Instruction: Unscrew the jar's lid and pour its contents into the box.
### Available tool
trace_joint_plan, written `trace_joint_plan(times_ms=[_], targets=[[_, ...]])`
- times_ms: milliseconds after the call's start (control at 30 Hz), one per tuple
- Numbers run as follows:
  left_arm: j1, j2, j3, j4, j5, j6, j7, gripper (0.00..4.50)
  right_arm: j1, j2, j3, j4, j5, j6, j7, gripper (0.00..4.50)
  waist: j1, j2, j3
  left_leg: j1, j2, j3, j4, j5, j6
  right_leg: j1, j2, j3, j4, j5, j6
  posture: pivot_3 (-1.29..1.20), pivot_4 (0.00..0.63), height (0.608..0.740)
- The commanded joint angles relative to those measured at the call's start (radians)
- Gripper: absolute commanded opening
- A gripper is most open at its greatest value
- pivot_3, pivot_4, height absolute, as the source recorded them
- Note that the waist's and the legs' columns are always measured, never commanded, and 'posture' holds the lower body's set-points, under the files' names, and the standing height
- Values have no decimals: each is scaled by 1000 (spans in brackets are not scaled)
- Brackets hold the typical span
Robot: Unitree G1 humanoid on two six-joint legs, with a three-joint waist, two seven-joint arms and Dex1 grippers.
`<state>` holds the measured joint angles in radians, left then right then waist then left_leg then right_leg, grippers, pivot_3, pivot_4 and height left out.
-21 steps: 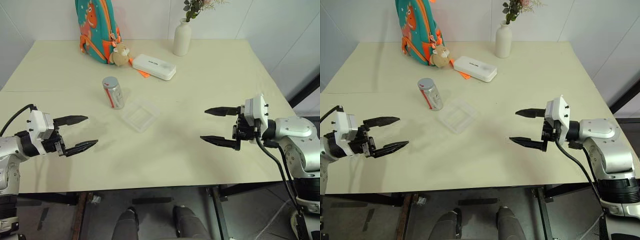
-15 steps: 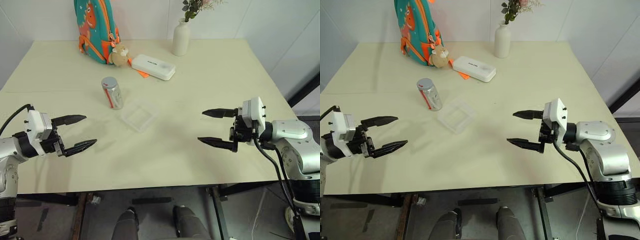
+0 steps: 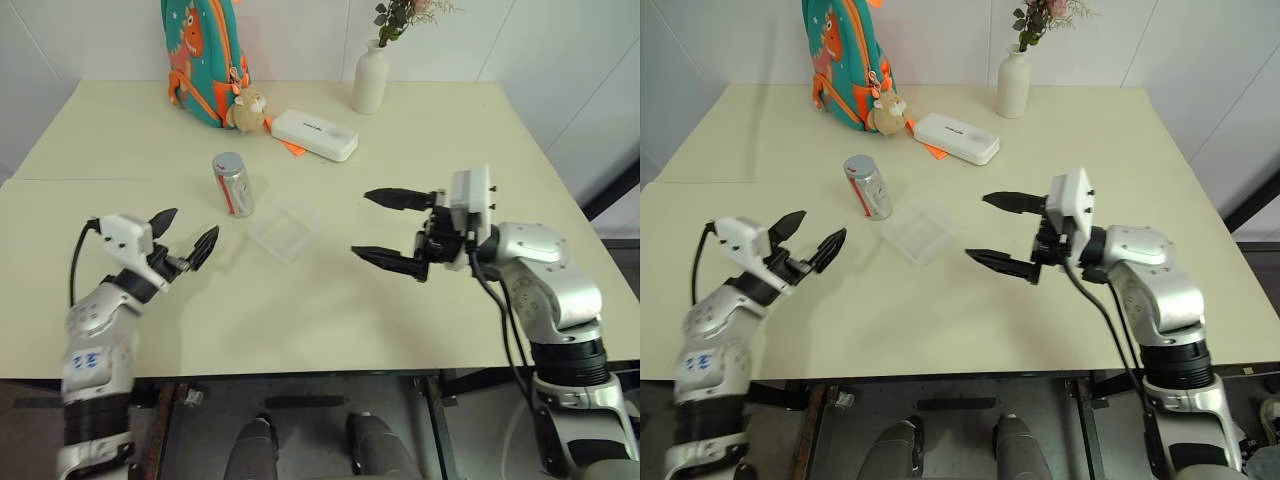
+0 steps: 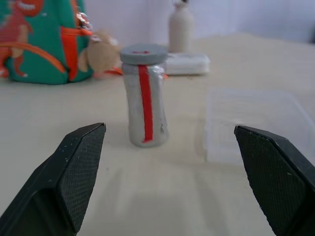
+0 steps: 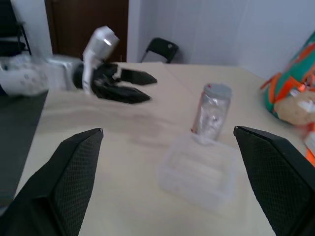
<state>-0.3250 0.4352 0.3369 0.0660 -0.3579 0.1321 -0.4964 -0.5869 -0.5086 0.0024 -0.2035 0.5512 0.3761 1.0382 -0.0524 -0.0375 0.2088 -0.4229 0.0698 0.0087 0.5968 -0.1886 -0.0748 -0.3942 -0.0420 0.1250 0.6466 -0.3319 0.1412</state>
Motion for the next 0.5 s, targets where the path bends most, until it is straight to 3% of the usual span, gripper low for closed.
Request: trace_joint_plan(times_ms=[33,333,500], targets=[[-91,6,-5,96,39,-48,45,4466,-27,33,9,-71,25,27,-60,4500,-1,0,0,0,0,0,0,0,0,0,0,0,0,0,0,0,150,740],[-427,-38,-101,546,120,-186,26,4466,-30,90,24,-102,-31,-14,-165,4500,2,0,0,-1,-1,0,0,0,0,0,0,0,-1,0,1,0,150,740],[-532,-45,-123,724,141,-254,-6,4466,-4,91,14,-138,-30,-17,-203,4500,-1,0,0,-1,-1,1,-2,0,0,0,0,0,-3,0,1,0,150,740]])
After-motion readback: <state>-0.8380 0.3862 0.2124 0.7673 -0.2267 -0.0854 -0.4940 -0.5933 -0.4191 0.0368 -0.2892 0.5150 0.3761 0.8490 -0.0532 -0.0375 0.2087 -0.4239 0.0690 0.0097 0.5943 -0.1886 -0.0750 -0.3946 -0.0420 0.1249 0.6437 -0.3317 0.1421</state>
